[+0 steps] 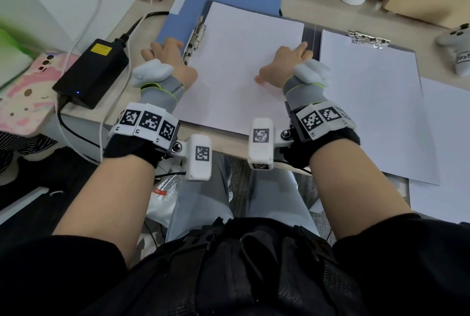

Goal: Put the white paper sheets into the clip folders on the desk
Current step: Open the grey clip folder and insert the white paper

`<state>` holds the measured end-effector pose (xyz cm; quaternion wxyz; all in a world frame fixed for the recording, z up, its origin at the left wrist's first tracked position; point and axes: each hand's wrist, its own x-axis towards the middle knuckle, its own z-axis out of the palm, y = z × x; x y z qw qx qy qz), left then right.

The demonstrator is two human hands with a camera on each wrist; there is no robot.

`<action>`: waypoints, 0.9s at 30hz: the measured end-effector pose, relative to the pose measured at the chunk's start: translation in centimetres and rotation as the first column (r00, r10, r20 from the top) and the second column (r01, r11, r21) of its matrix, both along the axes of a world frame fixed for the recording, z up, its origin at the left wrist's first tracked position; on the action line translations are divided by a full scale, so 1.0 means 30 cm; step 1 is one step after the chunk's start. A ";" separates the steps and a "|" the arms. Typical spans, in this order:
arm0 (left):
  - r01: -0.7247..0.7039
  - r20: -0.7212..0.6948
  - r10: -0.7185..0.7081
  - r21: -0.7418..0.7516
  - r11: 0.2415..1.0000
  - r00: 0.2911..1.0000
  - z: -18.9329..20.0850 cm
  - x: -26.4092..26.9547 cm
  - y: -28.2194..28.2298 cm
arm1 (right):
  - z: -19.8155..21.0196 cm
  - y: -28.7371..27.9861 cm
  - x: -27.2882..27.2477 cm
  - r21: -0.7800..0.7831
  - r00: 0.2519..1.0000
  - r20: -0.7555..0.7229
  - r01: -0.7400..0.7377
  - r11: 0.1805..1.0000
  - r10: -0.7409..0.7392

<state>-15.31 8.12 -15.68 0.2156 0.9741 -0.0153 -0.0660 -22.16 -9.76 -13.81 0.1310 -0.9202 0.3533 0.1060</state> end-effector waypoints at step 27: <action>0.064 0.137 0.034 -0.650 0.757 0.990 -0.021 0.130 -0.082 | -0.050 -0.044 0.010 0.097 0.996 0.081 0.013 0.995 -0.021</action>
